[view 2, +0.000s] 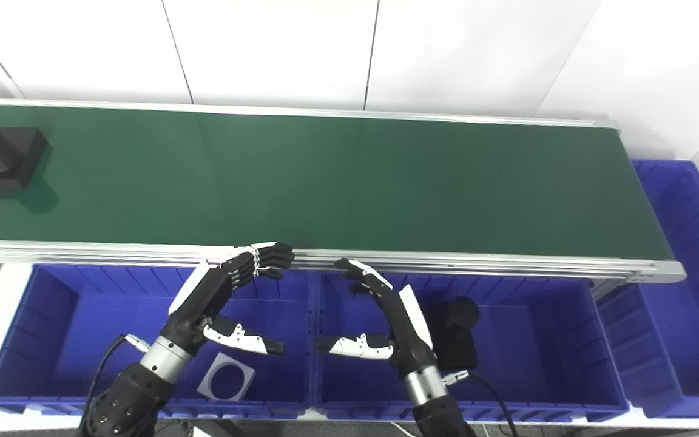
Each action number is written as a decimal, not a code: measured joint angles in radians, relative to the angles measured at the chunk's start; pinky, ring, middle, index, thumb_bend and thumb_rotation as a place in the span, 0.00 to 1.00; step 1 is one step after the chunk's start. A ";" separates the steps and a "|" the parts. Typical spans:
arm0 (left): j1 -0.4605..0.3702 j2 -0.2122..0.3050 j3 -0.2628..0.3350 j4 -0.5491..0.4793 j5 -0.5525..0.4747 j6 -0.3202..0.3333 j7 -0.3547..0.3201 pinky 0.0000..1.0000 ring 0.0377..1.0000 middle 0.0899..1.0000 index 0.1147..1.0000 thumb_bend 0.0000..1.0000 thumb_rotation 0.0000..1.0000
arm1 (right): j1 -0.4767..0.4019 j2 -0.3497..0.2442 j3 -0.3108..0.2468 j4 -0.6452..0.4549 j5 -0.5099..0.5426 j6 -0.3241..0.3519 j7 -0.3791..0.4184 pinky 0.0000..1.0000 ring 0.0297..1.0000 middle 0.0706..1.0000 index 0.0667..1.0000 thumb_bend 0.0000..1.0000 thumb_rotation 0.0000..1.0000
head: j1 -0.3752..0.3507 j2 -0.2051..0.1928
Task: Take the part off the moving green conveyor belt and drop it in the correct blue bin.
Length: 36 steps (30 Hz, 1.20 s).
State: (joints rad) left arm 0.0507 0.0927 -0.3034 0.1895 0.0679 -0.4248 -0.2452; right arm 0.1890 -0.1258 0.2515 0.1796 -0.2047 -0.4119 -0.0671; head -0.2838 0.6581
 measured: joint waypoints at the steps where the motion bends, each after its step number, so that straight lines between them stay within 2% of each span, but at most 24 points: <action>1: 0.000 0.000 0.000 0.000 0.000 0.000 0.000 0.70 0.75 0.76 0.76 1.00 0.15 | 0.000 0.000 0.000 0.000 0.000 0.000 0.000 0.76 0.82 0.86 0.79 0.99 0.44 | 0.000 0.000; 36: -0.002 0.000 -0.002 0.012 0.000 0.000 0.002 0.70 0.76 0.76 0.76 1.00 0.13 | -0.012 -0.006 0.009 0.007 0.002 0.000 -0.016 0.75 0.82 0.86 0.79 1.00 0.44 | 0.009 -0.012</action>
State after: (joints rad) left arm 0.0484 0.0930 -0.3049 0.2015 0.0677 -0.4250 -0.2435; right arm 0.1769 -0.1314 0.2605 0.1868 -0.2023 -0.4119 -0.0835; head -0.2746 0.6458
